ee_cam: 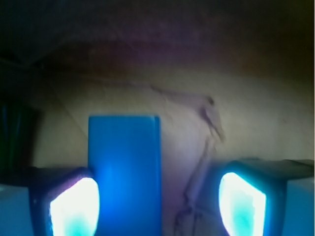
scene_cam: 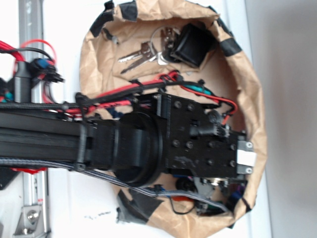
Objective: Grab the blue block.
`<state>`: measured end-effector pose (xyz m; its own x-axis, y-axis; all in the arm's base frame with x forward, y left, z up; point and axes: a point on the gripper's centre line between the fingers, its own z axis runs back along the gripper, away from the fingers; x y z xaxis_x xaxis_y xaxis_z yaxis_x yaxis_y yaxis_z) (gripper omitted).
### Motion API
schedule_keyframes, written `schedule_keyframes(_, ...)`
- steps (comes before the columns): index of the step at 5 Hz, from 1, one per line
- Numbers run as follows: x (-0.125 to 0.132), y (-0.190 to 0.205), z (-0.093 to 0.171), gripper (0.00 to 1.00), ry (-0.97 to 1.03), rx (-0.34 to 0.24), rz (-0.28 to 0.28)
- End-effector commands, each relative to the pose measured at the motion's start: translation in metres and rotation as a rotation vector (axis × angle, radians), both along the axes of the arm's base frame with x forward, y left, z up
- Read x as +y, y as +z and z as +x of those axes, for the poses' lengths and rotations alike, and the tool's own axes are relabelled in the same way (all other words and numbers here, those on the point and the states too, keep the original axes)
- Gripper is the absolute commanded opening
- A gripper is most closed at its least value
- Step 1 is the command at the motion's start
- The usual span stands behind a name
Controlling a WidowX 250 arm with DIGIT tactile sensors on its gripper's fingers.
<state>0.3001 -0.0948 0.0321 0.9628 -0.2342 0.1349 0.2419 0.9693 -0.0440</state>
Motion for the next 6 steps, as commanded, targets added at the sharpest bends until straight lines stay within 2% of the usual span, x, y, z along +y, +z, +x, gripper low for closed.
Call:
schedule_keyframes(1, -0.048, -0.017, -0.022, 1.0, -0.209, 0.115, -0.142)
schedule_keyframes(2, -0.049, -0.018, -0.042, 1.0, -0.2, 0.177, -0.076)
schedule_keyframes(3, -0.035, -0.013, -0.046, 0.0, -0.122, 0.255, -0.014)
schedule_keyframes(4, -0.02, -0.008, -0.038, 0.0, 0.039, 0.34, 0.03)
schedule_keyframes(5, -0.005, -0.001, -0.034, 0.0, 0.242, 0.371, 0.146)
schedule_keyframes(6, 0.022, 0.026, -0.033, 0.0, 0.372, 0.302, 0.131)
